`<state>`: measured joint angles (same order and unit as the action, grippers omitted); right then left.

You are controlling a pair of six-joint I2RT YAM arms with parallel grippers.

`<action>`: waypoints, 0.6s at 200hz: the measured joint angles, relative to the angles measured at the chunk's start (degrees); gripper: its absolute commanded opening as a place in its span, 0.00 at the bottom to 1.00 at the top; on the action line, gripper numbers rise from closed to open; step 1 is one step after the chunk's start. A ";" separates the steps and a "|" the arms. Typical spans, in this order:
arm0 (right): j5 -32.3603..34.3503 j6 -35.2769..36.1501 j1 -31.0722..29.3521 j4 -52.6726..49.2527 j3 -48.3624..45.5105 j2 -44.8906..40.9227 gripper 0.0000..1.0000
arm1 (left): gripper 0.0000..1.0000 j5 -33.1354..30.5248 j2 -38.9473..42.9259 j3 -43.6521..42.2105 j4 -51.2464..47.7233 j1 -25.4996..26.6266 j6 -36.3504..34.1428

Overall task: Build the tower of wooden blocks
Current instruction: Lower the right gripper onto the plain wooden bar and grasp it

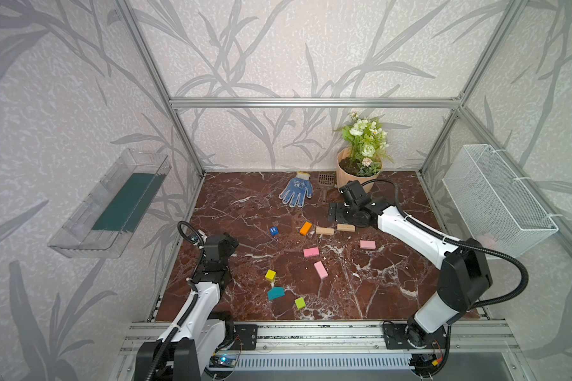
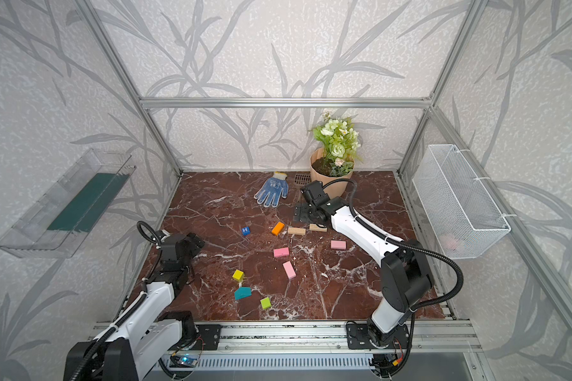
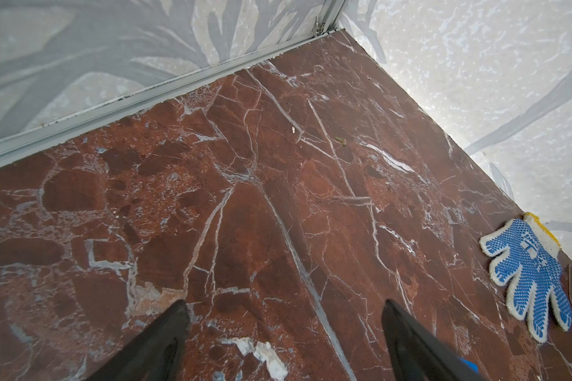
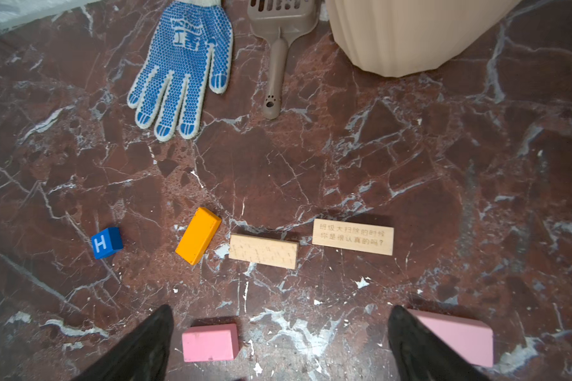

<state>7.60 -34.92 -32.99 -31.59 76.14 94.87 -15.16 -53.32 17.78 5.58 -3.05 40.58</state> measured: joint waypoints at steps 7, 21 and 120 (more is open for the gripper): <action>0.61 -0.44 -0.22 -0.07 -0.59 -0.09 0.99 | 0.93 0.00 0.00 0.00 0.00 0.00 0.00; 2.10 -1.73 -0.63 0.22 -2.58 -0.68 0.98 | 0.93 0.00 0.02 0.00 0.00 0.00 0.00; -5.20 1.97 4.90 -0.35 1.22 5.68 0.99 | 0.93 0.00 0.42 0.00 0.02 0.00 0.00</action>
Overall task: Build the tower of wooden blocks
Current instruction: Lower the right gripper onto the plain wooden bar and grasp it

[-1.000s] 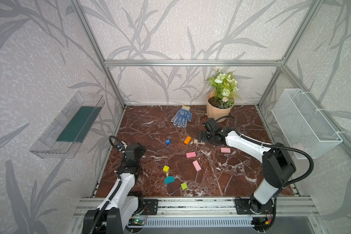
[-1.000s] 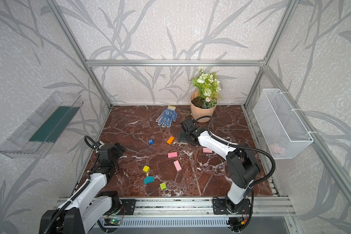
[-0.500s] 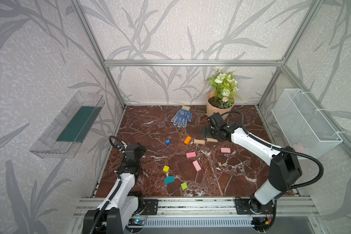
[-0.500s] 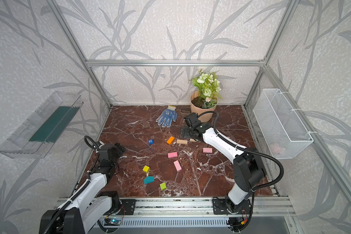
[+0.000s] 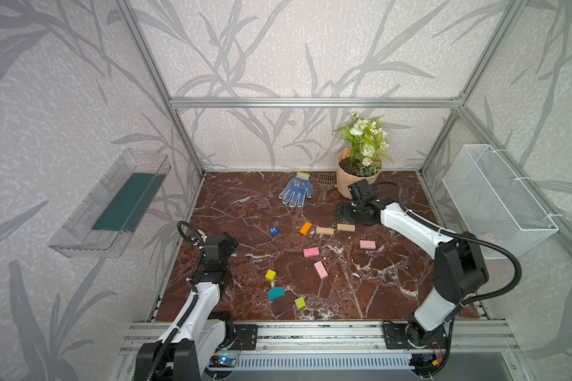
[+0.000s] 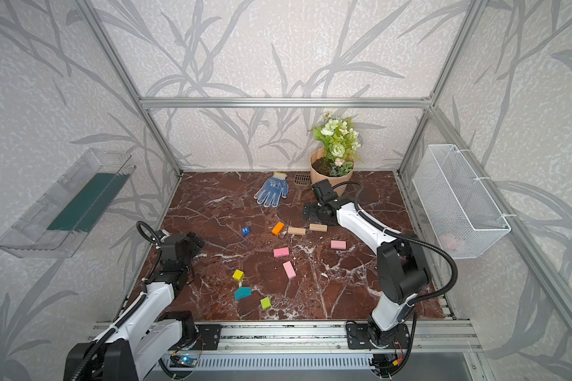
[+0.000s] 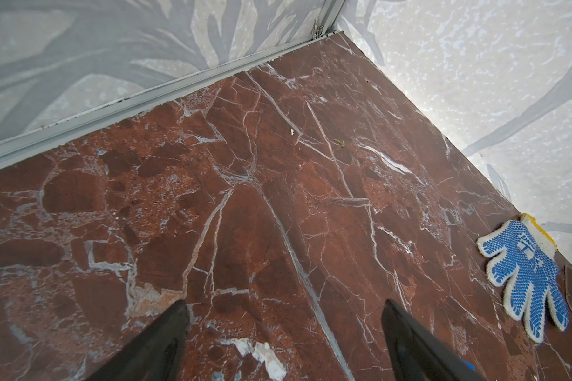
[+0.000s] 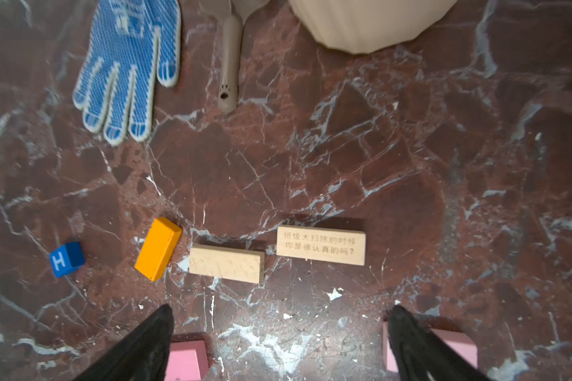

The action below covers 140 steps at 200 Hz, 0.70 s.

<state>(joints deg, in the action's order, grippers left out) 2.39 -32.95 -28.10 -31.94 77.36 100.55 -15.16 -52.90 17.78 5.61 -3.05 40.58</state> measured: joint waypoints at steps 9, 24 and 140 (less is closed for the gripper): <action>0.20 -0.15 -1.88 -1.16 2.21 2.62 0.99 | 0.93 0.00 0.02 0.00 -0.02 0.00 0.00; 0.59 -0.46 -4.59 -3.19 5.62 6.82 0.97 | 0.93 0.00 0.02 0.00 -0.02 0.00 0.00; 5.29 -7.61 -9.03 -15.06 22.18 24.15 0.92 | 0.93 0.00 0.02 0.00 -0.02 0.00 0.02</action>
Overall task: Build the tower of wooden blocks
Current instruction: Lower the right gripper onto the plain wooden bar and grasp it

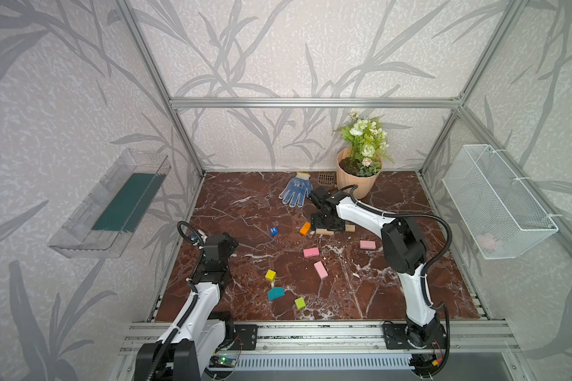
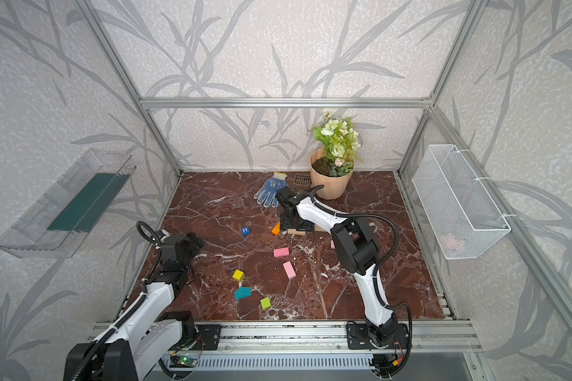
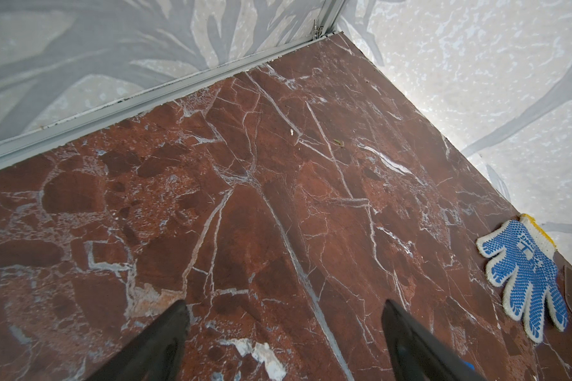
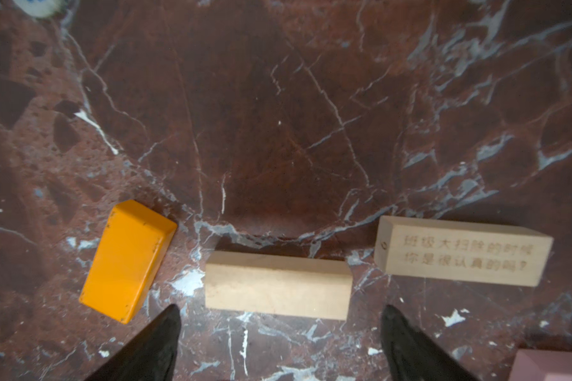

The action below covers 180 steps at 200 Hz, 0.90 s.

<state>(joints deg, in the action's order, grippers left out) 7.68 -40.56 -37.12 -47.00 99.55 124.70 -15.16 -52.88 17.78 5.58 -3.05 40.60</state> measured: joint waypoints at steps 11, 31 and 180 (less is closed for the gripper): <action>0.00 -0.37 -0.02 -0.22 0.09 0.59 0.92 | 0.93 0.00 0.00 0.00 0.00 0.00 0.00; 0.15 -1.07 0.00 -1.42 0.28 0.96 0.92 | 0.93 0.00 0.00 0.00 0.00 -0.02 0.00; -0.44 -2.36 -0.02 -3.74 6.73 6.99 0.74 | 0.93 0.00 0.00 0.00 0.00 0.00 0.00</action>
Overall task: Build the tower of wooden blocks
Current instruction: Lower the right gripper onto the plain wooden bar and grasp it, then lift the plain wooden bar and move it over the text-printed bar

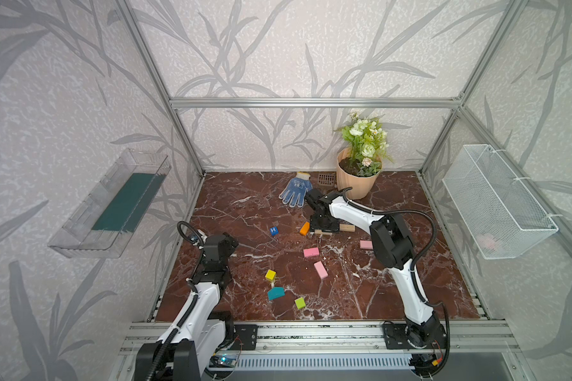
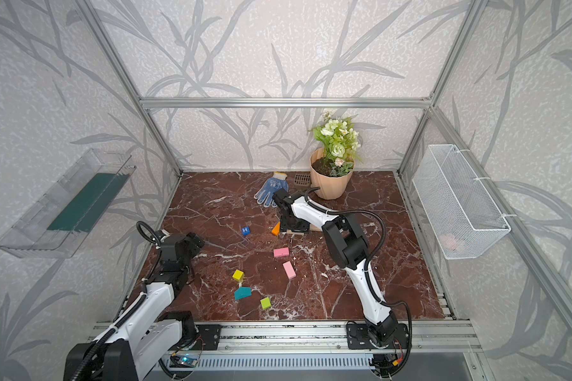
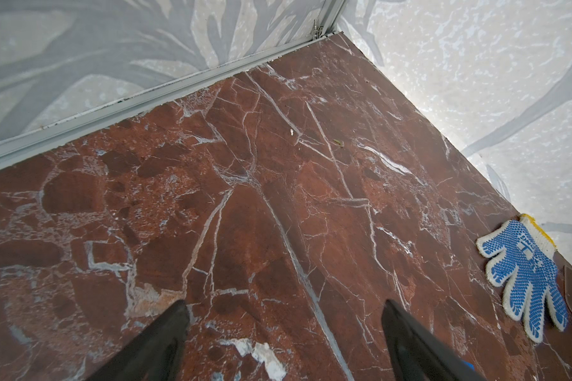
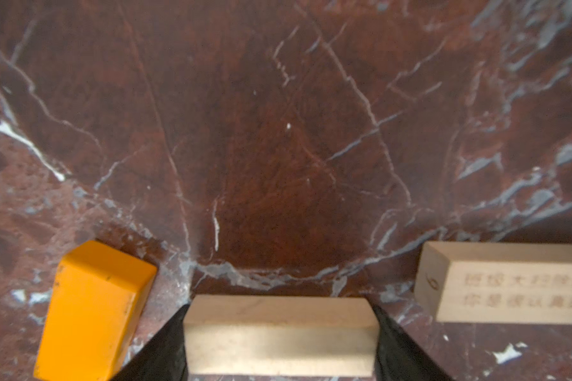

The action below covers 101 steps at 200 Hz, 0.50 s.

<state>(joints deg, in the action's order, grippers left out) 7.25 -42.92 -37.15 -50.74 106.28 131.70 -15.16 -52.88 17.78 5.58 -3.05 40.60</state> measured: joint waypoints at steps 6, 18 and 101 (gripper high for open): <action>0.02 -0.13 0.00 -0.15 0.00 0.00 0.74 | 0.93 0.00 0.00 0.00 0.00 0.00 0.00; 0.02 -0.28 0.00 -0.26 0.00 0.00 0.73 | 0.93 0.00 0.00 0.00 0.00 0.00 0.00; 0.74 -0.55 -0.04 0.15 -6.54 -4.13 0.66 | 0.93 0.00 0.00 0.00 0.00 0.00 0.00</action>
<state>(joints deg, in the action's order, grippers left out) 7.99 -43.46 -37.19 -50.59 99.74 127.57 -15.16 -52.88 17.78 5.58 -3.05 40.60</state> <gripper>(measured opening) 0.771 0.929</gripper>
